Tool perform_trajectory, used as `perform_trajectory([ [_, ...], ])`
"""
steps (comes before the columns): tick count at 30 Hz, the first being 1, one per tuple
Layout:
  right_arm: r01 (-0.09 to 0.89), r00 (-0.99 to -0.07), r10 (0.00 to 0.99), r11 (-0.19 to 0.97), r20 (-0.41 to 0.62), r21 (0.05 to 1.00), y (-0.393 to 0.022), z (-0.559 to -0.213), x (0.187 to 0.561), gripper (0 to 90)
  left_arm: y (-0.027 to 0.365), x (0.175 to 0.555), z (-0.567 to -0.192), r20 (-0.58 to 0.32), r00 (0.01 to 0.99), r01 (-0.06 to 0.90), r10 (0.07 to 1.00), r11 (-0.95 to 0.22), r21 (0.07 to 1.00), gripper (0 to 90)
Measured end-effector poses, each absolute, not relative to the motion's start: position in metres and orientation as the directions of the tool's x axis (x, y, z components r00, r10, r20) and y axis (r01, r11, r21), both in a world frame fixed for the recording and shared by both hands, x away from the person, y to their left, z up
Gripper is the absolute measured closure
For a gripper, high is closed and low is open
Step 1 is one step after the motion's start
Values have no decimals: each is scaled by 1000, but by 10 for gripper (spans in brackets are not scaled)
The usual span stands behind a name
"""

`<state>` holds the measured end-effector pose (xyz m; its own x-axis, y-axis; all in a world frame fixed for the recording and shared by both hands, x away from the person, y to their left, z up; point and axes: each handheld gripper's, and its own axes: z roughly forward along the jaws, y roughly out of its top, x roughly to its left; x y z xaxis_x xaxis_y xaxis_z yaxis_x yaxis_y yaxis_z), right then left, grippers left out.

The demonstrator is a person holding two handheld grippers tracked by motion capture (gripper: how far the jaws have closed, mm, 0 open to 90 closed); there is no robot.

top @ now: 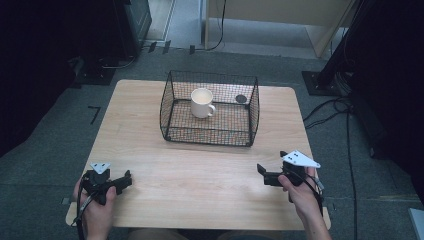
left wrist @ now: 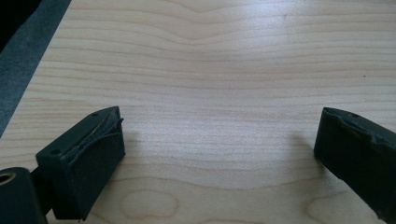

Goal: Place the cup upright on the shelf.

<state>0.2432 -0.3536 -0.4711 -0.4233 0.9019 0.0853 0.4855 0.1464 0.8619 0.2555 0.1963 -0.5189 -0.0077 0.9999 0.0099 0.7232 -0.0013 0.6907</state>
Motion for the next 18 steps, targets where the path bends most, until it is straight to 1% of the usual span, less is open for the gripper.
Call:
perform_trajectory([
  [9, 528, -357, 929, 114, 98, 842, -379, -497, 227, 0, 196, 255, -519, 10, -8, 723, 1000, -1, 691, 19],
  [14, 554, -310, 947, 107, 85, 826, -399, -512, 218, 0, 196, 255, -519, 10, -8, 723, 1000, -1, 691, 19],
  [18, 571, -292, 954, 110, 75, 814, -408, -519, 213, 0, 196, 255, -519, 10, -8, 723, 1000, -1, 691, 19],
])
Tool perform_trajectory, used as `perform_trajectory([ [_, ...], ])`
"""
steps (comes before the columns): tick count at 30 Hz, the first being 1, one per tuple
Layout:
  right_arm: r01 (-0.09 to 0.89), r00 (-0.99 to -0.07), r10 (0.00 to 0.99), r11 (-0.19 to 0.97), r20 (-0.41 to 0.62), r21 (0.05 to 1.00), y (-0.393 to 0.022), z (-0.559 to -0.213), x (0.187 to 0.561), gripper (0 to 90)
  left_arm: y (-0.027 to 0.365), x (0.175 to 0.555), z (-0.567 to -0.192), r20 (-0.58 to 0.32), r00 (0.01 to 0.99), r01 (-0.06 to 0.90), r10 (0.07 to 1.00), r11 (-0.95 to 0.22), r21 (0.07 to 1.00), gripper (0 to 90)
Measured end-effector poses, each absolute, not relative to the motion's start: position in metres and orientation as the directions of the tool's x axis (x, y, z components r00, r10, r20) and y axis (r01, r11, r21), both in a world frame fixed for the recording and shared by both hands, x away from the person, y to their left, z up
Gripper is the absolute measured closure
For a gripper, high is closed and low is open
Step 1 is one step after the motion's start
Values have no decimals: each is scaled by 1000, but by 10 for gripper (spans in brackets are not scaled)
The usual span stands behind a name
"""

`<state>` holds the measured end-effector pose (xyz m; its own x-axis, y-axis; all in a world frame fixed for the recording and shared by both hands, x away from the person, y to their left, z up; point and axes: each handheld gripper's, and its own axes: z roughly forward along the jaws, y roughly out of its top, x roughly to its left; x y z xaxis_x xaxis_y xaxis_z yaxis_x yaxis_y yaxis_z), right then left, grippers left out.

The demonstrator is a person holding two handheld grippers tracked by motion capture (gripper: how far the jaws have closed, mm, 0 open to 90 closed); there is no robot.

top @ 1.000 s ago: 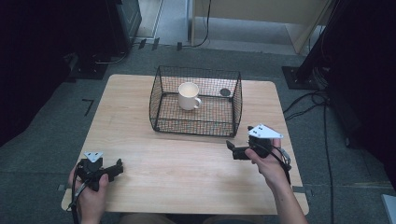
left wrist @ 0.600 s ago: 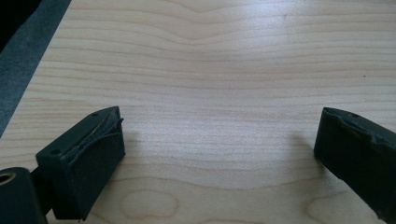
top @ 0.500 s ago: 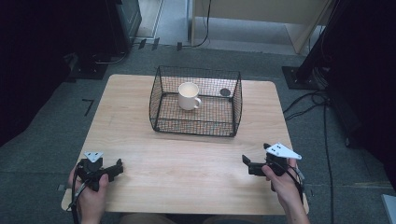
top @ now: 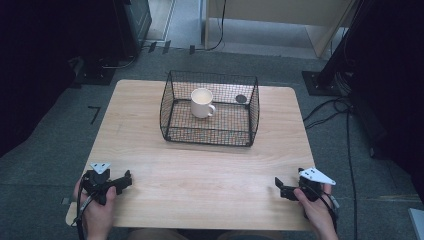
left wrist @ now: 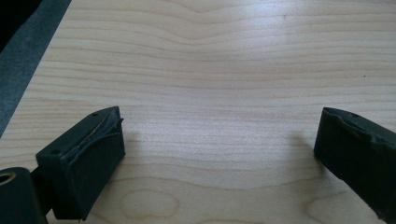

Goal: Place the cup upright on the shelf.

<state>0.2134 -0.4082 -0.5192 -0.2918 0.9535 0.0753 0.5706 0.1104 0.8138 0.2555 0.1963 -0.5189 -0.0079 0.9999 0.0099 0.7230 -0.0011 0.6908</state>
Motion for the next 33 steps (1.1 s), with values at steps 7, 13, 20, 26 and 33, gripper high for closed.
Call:
perform_trajectory([
  [7, 602, -261, 962, 97, 81, 793, -426, -522, 203, 0, 196, 255, -519, 10, -8, 723, 1000, -2, 691, 19],
  [13, 651, -273, 960, 139, 59, 746, -431, -525, 199, 0, 196, 255, -519, 10, -8, 723, 1000, -1, 691, 19],
  [20, 679, -297, 954, 192, 27, 709, -429, -527, 195, 0, 196, 255, -519, 10, -8, 723, 1000, -1, 691, 19],
  [26, 676, -308, 951, 199, 27, 709, -428, -527, 195, 0, 196, 255, -519, 10, -8, 723, 1000, -1, 691, 19],
  [33, 676, -309, 951, 200, 26, 709, -428, -527, 195, 0, 196, 257, -519, 9, -10, 723, 1000, 1, 691, 19],
])
